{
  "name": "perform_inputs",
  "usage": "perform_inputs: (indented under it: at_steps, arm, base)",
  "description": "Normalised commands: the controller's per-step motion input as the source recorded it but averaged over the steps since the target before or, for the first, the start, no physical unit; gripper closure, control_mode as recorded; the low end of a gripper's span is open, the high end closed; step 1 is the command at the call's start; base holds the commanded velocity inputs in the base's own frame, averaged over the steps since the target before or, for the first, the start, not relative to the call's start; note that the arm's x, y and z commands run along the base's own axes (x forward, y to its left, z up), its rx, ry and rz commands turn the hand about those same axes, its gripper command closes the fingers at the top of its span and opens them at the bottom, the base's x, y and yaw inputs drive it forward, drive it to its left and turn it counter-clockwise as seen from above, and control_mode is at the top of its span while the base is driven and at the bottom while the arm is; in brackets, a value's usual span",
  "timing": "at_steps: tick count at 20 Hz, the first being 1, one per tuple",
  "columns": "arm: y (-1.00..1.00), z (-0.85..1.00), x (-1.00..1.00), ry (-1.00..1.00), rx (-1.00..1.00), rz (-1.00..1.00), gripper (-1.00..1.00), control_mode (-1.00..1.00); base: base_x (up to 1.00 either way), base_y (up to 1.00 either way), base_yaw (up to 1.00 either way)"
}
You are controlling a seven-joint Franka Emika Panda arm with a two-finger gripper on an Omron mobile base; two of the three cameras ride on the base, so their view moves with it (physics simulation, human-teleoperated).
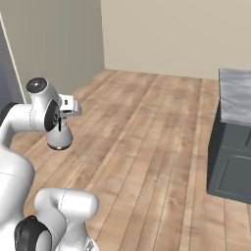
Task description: The kettle is done boiling. Turn off the stove, then wait for 300 timesteps before moving the kettle to the dining table.
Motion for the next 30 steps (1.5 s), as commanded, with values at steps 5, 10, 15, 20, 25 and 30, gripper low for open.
perform_inputs:
  at_steps: [5, 10, 15, 20, 25, 30]
  arm:
    - [0.00, 0.00, 0.00, 0.00, 0.00, 0.00, 1.00, 1.00]
    - [0.00, 0.00, 0.00, 0.00, 0.00, 0.00, 1.00, 1.00]
    - [0.00, 0.00, 0.00, 0.00, 0.00, 0.00, 1.00, 1.00]
    - [0.00, 0.00, 0.00, 0.00, 0.00, 0.00, 1.00, 1.00]
    - [0.00, 0.00, 0.00, 0.00, 0.00, 0.00, 1.00, 1.00]
    - [0.00, 0.00, 0.00, 0.00, 0.00, 0.00, 1.00, 1.00]
  base:
    - [0.54, 0.23, -0.31]
    - [0.42, 0.25, -0.33]
    - [0.36, 0.27, -0.35]
    - [0.34, 0.33, -0.36]
    - [0.39, 0.40, -0.35]
    - [0.48, 0.52, -0.31]
